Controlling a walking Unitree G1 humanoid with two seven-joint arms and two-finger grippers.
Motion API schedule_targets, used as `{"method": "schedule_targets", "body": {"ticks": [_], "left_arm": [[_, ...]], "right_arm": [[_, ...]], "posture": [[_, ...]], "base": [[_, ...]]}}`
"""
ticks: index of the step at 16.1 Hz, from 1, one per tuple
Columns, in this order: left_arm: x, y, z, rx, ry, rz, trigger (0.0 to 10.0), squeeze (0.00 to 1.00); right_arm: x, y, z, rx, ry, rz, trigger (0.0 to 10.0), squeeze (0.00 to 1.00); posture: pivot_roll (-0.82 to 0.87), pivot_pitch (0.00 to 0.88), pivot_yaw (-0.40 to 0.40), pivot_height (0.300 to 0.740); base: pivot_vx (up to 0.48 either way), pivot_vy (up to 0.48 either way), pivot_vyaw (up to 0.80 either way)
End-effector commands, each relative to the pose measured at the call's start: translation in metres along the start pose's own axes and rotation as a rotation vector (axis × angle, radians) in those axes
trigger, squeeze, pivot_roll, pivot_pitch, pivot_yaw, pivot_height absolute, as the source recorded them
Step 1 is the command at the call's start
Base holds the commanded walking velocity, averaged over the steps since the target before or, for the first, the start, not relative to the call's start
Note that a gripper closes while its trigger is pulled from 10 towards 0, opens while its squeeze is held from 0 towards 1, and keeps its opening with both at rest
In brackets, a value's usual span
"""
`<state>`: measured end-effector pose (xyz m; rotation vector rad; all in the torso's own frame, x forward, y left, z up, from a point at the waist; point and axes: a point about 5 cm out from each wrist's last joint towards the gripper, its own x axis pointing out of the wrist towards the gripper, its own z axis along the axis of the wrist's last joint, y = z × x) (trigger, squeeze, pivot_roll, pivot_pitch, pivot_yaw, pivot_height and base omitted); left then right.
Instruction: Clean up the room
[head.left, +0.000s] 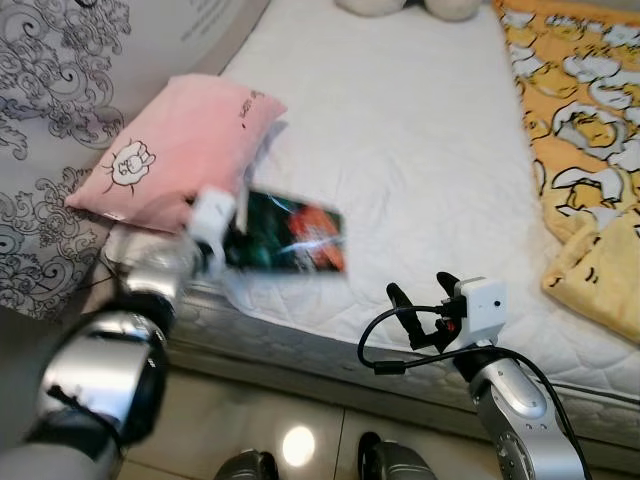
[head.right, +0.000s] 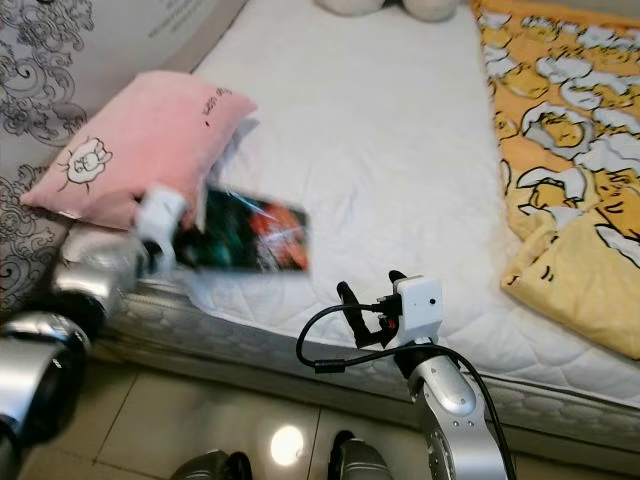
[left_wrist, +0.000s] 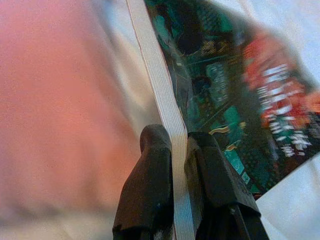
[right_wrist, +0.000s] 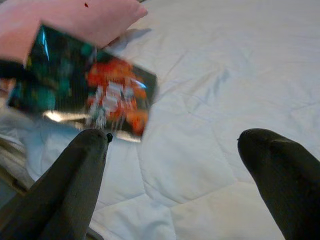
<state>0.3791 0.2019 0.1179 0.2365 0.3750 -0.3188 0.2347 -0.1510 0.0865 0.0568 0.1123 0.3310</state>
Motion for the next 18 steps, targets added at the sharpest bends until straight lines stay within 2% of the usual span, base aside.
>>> {"method": "schedule_targets", "body": {"ticks": [1,3,7,9,12,13,14,15,16,18], "left_arm": [[0.000,0.004,0.009,0.026,-0.028,0.028,10.0,0.00],[0.002,0.005,0.024,-0.014,-0.075,0.028,10.0,0.00],[0.004,-0.003,0.017,0.053,-0.034,-0.002,10.0,0.00],[0.006,-0.010,0.018,0.152,-0.021,-0.051,10.0,0.00],[0.006,-0.007,0.025,0.353,-0.010,0.015,10.0,0.00],[0.006,-0.005,0.028,0.383,-0.016,0.034,10.0,0.25],[0.005,-0.002,0.033,0.423,-0.027,0.060,10.0,1.00],[0.005,-0.001,0.035,0.444,-0.032,0.071,10.0,1.00],[0.005,0.001,0.041,0.503,-0.046,0.102,10.0,1.00],[0.004,0.003,0.051,0.542,-0.085,0.133,10.0,1.00]], "right_arm": [[-0.002,0.001,-0.001,0.008,0.009,-0.001,10.0,0.00],[-0.001,0.003,-0.001,0.013,0.013,0.006,10.0,0.00],[-0.002,0.004,0.000,0.015,0.016,0.007,10.0,0.00],[-0.004,0.005,-0.002,0.016,0.023,0.005,10.0,0.00],[-0.007,0.005,-0.003,0.018,0.028,-0.007,10.0,0.00],[-0.007,0.004,-0.003,0.019,0.030,-0.010,10.0,0.00],[-0.008,0.005,-0.003,0.020,0.032,-0.013,10.0,0.00],[-0.009,0.005,-0.003,0.020,0.033,-0.013,10.0,0.00],[-0.009,0.005,-0.003,0.021,0.034,-0.016,10.0,0.00],[-0.011,0.006,-0.004,0.022,0.036,-0.020,10.0,0.00]], "posture": [[-0.13,0.145,0.011,0.740],[-0.12,0.149,0.010,0.740],[-0.13,0.166,0.009,0.740],[-0.13,0.178,0.015,0.740],[-0.14,0.188,0.023,0.740],[-0.14,0.192,0.025,0.740],[-0.15,0.196,0.027,0.740],[-0.15,0.197,0.028,0.740],[-0.15,0.199,0.030,0.740],[-0.15,0.200,0.032,0.740]], "base": [[0.000,0.000,0.00],[0.000,0.000,0.00],[0.000,0.000,0.00],[0.000,0.000,0.00],[0.000,0.000,0.00],[0.000,0.000,0.00],[0.000,0.000,0.00],[0.000,0.000,0.00],[0.000,0.000,0.00],[0.000,0.000,0.00]]}}
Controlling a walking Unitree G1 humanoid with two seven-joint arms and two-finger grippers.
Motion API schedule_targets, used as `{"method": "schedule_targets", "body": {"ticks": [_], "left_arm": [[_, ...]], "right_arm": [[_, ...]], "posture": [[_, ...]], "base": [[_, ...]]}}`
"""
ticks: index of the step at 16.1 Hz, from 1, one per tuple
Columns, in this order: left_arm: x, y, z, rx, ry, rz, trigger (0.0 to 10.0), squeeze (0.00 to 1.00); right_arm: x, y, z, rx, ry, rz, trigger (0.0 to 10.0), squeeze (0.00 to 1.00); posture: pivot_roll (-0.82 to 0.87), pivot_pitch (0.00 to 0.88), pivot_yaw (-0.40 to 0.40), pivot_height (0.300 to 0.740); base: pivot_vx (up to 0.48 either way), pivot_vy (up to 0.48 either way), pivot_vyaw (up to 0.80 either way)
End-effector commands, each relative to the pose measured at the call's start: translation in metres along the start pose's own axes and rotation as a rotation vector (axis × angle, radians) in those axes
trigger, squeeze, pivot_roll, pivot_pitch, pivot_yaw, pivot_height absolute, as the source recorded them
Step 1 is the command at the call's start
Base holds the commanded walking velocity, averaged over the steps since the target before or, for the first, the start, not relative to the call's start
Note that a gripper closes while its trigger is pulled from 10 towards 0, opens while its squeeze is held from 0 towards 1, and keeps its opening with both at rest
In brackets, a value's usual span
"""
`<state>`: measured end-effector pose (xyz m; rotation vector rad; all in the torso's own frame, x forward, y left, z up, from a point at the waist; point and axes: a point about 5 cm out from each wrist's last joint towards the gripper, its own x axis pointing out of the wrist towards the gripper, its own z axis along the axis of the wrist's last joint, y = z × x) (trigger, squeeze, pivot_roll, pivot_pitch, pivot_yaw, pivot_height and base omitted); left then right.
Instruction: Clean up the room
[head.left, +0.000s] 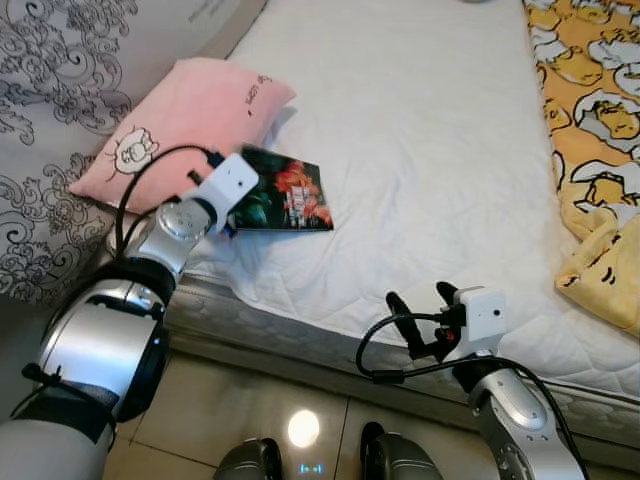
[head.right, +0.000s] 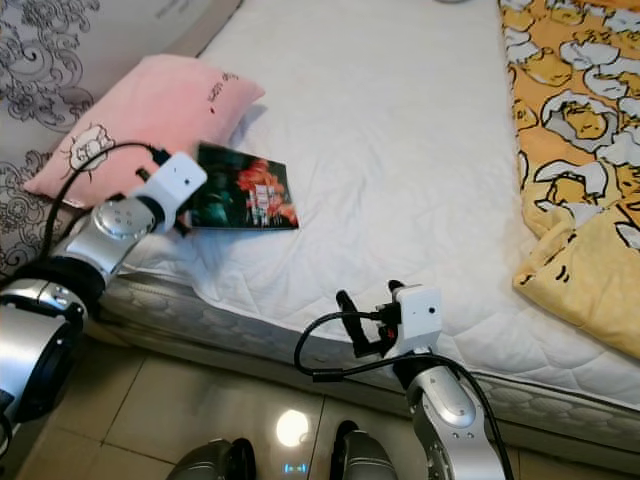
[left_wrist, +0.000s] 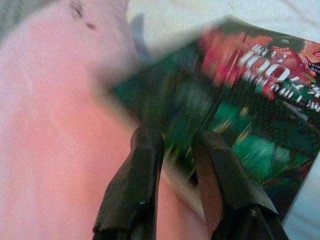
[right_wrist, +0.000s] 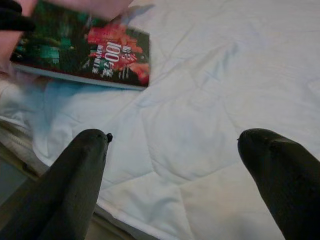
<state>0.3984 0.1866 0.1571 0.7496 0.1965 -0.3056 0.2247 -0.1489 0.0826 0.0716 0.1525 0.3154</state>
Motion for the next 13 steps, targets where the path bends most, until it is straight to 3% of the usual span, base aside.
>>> {"method": "schedule_targets", "body": {"ticks": [1,6,10,11,12,13], "left_arm": [[-0.001,0.008,0.004,0.049,-0.011,0.023,10.0,1.00],[-0.002,0.022,0.016,0.164,-0.048,0.064,10.0,1.00],[-0.007,0.031,0.010,0.084,-0.069,0.068,10.0,1.00],[-0.010,0.031,-0.003,-0.015,-0.048,0.066,10.0,1.00],[-0.012,0.033,-0.008,-0.074,-0.047,0.087,10.0,0.00],[-0.017,0.039,-0.014,-0.264,-0.094,0.158,10.0,0.00]], "right_arm": [[-0.002,0.001,0.001,0.001,0.000,-0.006,10.0,0.00],[-0.001,0.002,0.001,0.000,0.005,-0.007,10.0,0.00],[-0.001,0.001,0.000,0.006,0.002,-0.018,10.0,0.00],[0.002,0.004,0.000,0.010,-0.002,-0.013,10.0,0.00],[0.003,0.004,0.001,0.013,-0.008,-0.011,10.0,0.00],[0.008,0.005,0.003,0.019,-0.027,-0.016,10.0,0.00]], "posture": [[-0.15,0.202,0.034,0.740],[-0.14,0.201,0.036,0.740],[-0.13,0.196,0.042,0.740],[-0.12,0.195,0.046,0.740],[-0.11,0.189,0.047,0.740],[-0.10,0.178,0.052,0.740]], "base": [[0.000,0.000,0.00],[0.000,0.000,0.00],[0.000,0.000,0.00],[0.000,0.000,0.00],[0.000,0.000,0.00],[0.000,0.000,0.00]]}}
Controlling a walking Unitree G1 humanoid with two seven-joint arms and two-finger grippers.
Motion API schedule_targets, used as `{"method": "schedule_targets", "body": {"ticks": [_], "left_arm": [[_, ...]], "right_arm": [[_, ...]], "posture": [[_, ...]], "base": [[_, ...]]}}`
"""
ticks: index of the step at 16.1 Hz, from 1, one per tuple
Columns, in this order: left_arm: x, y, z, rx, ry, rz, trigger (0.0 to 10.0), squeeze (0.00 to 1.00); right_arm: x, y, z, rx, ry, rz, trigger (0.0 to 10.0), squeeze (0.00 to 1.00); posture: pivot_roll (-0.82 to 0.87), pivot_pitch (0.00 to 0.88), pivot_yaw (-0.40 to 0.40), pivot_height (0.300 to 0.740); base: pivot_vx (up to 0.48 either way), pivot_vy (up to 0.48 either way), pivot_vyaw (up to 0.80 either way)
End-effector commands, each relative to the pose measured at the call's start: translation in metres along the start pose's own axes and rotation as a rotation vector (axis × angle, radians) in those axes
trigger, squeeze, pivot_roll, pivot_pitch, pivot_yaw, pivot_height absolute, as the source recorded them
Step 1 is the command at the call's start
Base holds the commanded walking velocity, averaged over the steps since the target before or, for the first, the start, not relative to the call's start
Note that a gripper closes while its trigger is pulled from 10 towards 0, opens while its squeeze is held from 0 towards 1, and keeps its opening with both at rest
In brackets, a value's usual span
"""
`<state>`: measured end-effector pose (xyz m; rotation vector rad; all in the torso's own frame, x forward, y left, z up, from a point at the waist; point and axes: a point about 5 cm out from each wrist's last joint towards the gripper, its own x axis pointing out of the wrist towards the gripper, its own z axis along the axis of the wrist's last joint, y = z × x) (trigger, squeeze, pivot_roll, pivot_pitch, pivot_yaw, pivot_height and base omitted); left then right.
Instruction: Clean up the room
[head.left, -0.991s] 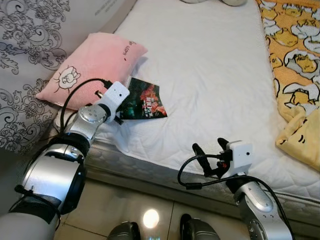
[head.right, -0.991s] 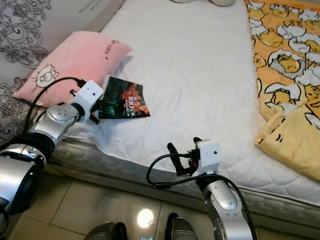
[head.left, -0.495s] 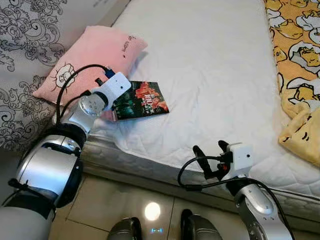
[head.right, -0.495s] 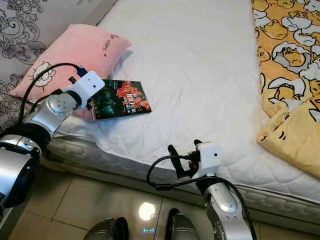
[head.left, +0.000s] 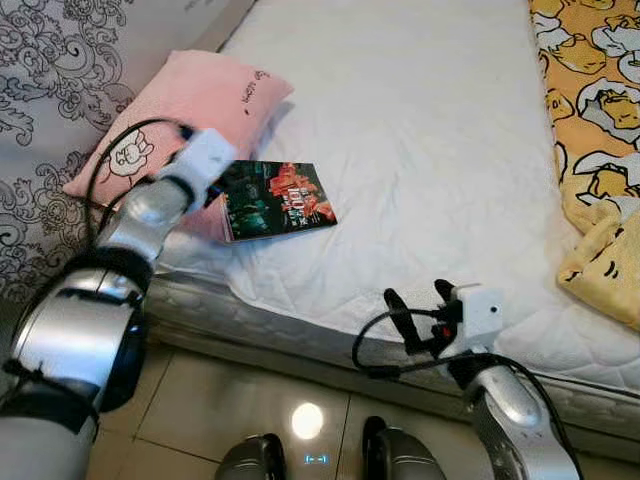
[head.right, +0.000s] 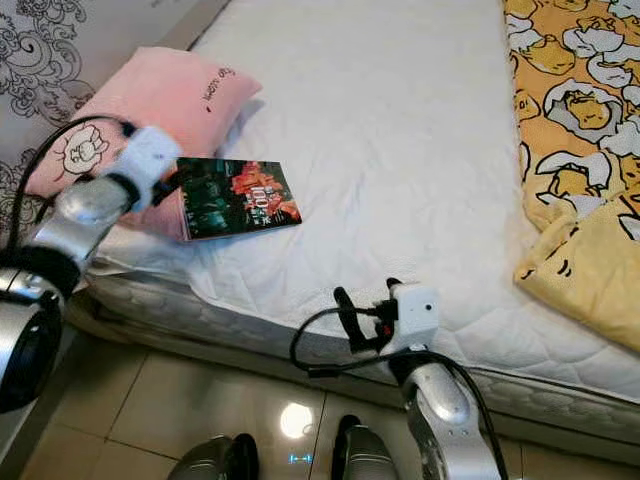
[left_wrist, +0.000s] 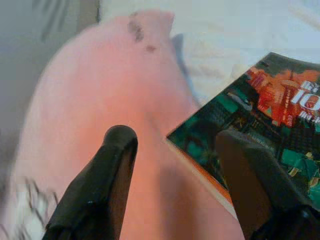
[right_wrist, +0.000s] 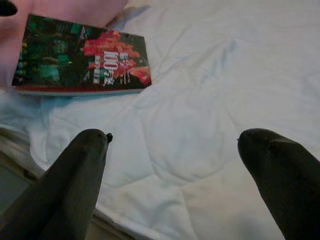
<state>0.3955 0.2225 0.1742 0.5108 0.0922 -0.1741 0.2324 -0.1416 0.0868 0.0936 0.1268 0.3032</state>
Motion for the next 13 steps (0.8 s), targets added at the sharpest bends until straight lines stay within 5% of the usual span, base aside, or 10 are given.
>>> {"method": "schedule_targets", "body": {"ticks": [1,3,4,5,6,7,8,9,10,13], "left_arm": [[-0.005,0.009,-0.002,-0.152,-0.079,0.067,10.0,0.00],[-0.012,0.001,-0.004,-0.289,-0.186,0.114,10.0,0.00],[-0.027,-0.022,-0.009,-0.432,-0.259,0.126,10.0,0.00],[-0.035,-0.031,-0.010,-0.486,-0.275,0.125,10.0,0.00],[-0.059,-0.070,-0.019,-0.583,-0.250,0.081,10.0,0.00],[-0.068,-0.085,-0.022,-0.614,-0.236,0.059,10.0,0.00],[-0.082,-0.129,-0.029,-0.619,-0.191,-0.049,10.0,0.00],[-0.089,-0.156,-0.029,-0.614,-0.182,-0.144,10.0,0.00],[-0.090,-0.161,-0.027,-0.560,-0.186,-0.168,10.0,0.00],[-0.075,-0.146,-0.011,-0.585,-0.212,-0.140,10.0,0.00]], "right_arm": [[0.003,-0.002,0.000,-0.002,-0.013,-0.023,10.0,0.00],[0.007,-0.009,0.003,-0.020,-0.032,-0.073,10.0,0.00],[0.012,-0.019,0.008,-0.067,-0.053,-0.141,10.0,0.00],[0.014,-0.022,0.010,-0.087,-0.060,-0.162,10.0,0.00],[0.019,-0.024,0.016,-0.142,-0.077,-0.154,10.0,0.00],[0.022,-0.024,0.018,-0.159,-0.081,-0.142,10.0,0.00],[0.028,-0.026,0.020,-0.181,-0.076,-0.120,10.0,0.00],[0.032,-0.030,0.021,-0.205,-0.069,-0.117,10.0,0.00],[0.036,-0.033,0.023,-0.211,-0.071,-0.121,10.0,0.00],[0.048,-0.029,0.030,-0.217,-0.105,-0.094,10.0,0.00]], "posture": [[-0.09,0.167,0.054,0.740],[-0.07,0.139,0.058,0.740],[-0.05,0.119,0.054,0.740],[-0.05,0.119,0.054,0.740],[-0.04,0.090,0.026,0.740],[-0.04,0.090,0.026,0.740],[-0.04,0.056,-0.020,0.740],[-0.05,0.045,-0.031,0.740],[-0.05,0.031,-0.039,0.740],[-0.05,0.000,-0.042,0.740]], "base": [[0.000,0.000,0.00],[0.000,0.000,0.00],[0.000,0.000,0.00],[0.000,0.000,0.00],[0.000,0.000,0.00],[0.000,0.000,0.00],[0.000,0.000,0.00],[0.000,0.000,0.00],[0.000,0.000,0.00],[0.000,0.160,0.00]]}}
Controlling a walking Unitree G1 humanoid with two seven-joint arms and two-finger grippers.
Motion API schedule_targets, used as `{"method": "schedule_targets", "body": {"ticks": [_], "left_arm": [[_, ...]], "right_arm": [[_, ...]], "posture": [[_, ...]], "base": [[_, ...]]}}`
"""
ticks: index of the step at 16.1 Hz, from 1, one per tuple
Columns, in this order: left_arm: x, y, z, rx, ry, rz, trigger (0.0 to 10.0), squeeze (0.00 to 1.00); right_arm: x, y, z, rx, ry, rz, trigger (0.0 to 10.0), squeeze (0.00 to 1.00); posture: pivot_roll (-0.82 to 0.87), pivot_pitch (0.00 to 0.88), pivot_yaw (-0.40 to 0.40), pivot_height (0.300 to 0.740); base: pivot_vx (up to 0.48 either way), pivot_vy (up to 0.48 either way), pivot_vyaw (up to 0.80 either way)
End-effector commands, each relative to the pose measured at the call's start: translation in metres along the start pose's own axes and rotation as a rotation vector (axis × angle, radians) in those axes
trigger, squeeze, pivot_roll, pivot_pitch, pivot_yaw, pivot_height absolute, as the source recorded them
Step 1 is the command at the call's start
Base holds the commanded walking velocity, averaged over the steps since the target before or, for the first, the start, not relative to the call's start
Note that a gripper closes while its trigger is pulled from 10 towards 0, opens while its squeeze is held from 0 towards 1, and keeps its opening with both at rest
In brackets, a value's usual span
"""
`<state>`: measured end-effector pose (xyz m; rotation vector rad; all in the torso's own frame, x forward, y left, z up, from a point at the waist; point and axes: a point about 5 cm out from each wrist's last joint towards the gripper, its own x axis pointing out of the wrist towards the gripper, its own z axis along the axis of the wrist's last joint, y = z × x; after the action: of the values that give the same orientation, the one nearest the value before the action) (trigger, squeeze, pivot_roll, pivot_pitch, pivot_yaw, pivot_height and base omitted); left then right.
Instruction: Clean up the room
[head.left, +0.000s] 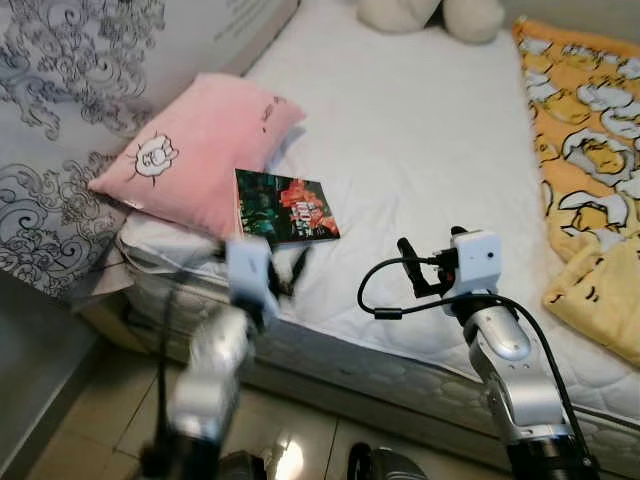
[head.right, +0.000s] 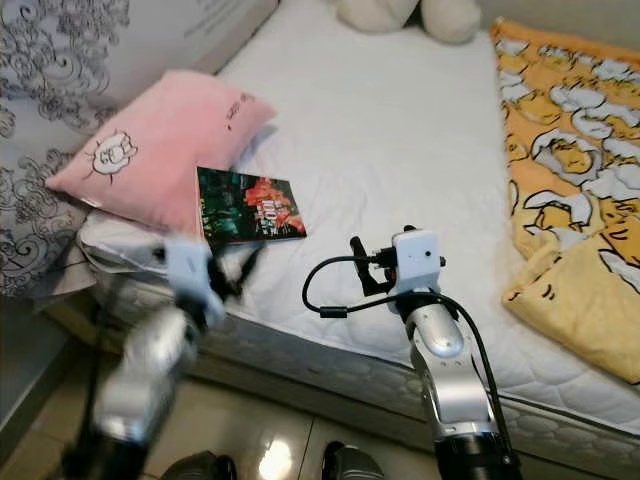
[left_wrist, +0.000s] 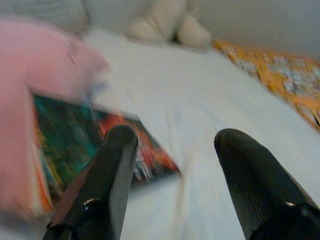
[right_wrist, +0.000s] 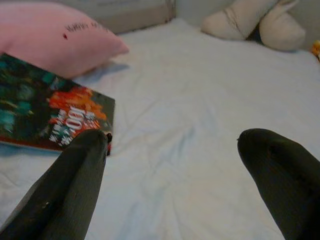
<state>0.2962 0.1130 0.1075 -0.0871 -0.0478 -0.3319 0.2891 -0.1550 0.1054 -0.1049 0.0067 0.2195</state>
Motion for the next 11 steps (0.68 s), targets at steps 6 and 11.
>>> {"method": "schedule_targets", "body": {"ticks": [6,11], "left_arm": [[0.006,0.006,0.002,0.116,0.051,0.061,10.0,0.00],[0.014,0.012,0.013,0.212,0.037,0.104,10.0,0.00]], "right_arm": [[0.003,0.001,-0.008,0.041,-0.006,-0.001,10.0,0.00],[0.001,0.003,-0.014,0.056,0.001,-0.007,10.0,0.00]], "posture": [[-0.04,0.000,-0.022,0.740],[-0.04,0.019,-0.012,0.740]], "base": [[0.000,0.480,-0.40],[0.000,0.000,0.00]]}}
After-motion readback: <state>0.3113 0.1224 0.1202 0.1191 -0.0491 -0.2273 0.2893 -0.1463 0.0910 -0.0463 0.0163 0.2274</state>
